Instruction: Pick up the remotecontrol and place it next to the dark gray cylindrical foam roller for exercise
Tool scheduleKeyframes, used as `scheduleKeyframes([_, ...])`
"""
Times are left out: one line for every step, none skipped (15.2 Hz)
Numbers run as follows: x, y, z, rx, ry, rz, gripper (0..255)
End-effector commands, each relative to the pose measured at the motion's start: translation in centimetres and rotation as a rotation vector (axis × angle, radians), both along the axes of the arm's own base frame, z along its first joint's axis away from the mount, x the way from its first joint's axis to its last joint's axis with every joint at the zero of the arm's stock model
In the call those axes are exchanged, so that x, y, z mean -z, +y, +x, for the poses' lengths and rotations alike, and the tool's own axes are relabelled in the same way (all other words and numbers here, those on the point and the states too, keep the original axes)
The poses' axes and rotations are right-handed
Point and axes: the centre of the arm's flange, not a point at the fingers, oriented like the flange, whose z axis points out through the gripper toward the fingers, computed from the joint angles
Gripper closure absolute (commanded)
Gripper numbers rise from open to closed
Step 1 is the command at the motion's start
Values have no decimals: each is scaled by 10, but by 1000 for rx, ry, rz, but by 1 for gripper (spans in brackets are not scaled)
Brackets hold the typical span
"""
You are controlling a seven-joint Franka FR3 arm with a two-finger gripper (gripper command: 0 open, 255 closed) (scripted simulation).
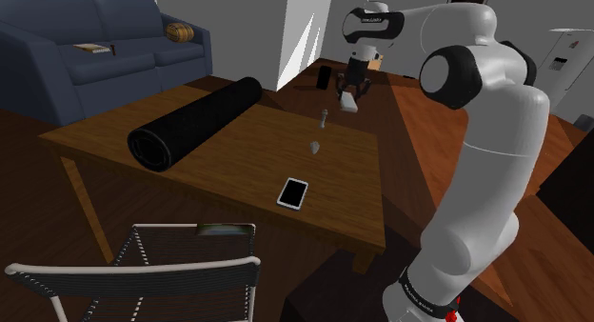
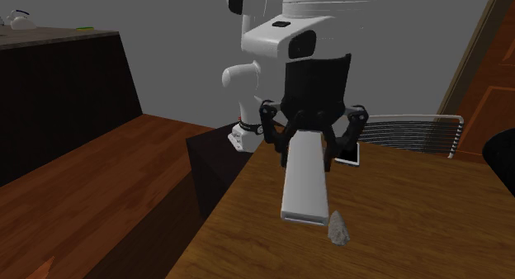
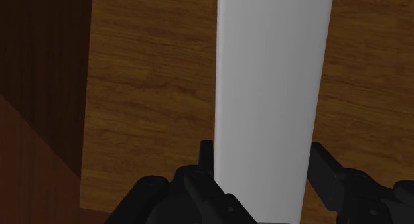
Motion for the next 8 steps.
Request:
scheduleKeyframes([-3,29,3,1,0,0,255])
scheduleKeyframes([-3,42,6,1,0,0,255])
scheduleKeyframes([-3,55,8,1,0,0,255])
scheduleKeyframes([-3,68,10,1,0,0,255])
scheduleKeyframes([-3,81,12,1,0,0,255])
scheduleKeyframes([-3,94,14,1,0,0,255])
scheduleKeyframes([-3,107,17,1,0,0,255])
scheduleKeyframes([-3,120,19,1,0,0,255])
